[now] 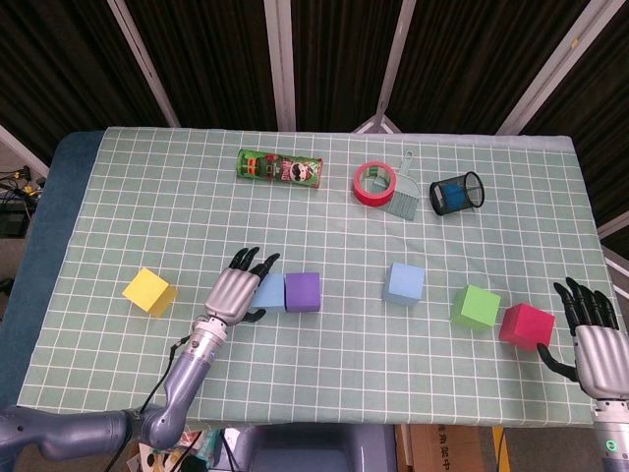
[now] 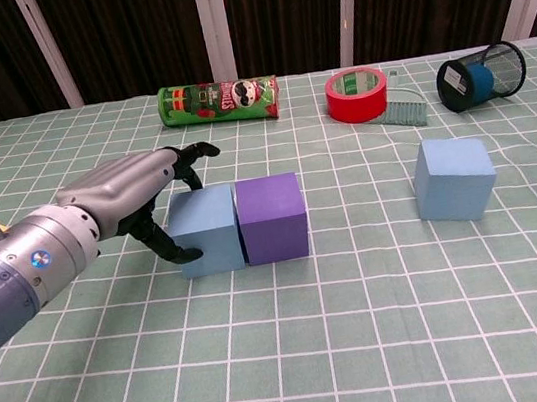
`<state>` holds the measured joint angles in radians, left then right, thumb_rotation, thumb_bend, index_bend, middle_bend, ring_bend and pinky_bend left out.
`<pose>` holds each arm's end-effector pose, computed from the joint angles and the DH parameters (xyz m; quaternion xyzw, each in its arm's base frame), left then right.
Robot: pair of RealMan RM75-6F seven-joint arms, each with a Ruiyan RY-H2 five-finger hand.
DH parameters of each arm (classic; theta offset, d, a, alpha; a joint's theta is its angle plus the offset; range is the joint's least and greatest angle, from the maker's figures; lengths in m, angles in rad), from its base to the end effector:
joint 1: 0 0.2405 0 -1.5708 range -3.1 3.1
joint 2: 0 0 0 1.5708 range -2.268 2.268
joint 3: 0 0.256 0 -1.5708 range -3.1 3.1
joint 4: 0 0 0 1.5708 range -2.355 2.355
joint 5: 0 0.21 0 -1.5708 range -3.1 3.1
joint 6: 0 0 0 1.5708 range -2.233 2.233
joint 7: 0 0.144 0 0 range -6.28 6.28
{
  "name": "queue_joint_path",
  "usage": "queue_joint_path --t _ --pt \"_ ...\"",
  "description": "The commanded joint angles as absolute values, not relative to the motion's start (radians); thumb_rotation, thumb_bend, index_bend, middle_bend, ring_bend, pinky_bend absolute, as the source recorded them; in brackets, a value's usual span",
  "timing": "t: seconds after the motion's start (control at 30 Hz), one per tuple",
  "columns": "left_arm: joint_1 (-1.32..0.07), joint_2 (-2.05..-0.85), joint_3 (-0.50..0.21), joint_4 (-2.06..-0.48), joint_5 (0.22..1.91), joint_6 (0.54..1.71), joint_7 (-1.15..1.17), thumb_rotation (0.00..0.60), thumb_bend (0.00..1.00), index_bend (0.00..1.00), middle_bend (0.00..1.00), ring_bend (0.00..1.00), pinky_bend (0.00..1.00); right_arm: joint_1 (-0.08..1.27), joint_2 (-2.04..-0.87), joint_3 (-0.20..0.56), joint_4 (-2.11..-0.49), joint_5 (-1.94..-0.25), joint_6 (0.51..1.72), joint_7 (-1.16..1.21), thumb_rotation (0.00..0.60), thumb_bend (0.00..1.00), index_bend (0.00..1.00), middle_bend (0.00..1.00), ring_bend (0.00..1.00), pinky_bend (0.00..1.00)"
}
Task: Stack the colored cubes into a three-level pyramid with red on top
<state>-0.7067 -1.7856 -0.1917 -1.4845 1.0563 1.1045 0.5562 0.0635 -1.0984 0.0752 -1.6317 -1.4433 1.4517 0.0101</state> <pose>-0.1109 0.3064 -0.0690 -0.7244 -0.3877 -0.3857 0.4197 -0.3196 -0.1792 0.1662 0.5715 -0.4116 0.3758 0.6022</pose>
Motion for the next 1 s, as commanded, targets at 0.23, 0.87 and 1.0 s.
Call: queue_joint_path --t 0.23,0.87,1.0 --pt "-0.717 -1.802 -0.198 -1.467 1.058 1.105 0.556 0.600 0.31 0.01 0.34 0.00 0.02 0.064 -1.097 0.075 -1.632 -1.444 1.452 0.011 0.600 0.30 0.00 0.00 0.00 0.00" --pt "-0.741 -1.845 -0.204 -1.428 1.058 1.090 0.554 0.600 0.31 0.01 0.34 0.00 0.02 0.064 -1.097 0.077 -1.632 -1.443 1.452 0.014 0.600 0.30 0.00 0.00 0.00 0.00" --pt "-0.748 -1.856 -0.210 -1.416 1.058 1.088 0.554 0.600 0.31 0.01 0.34 0.00 0.02 0.064 -1.098 0.077 -1.632 -1.443 1.453 0.015 0.600 0.30 0.00 0.00 0.00 0.00"
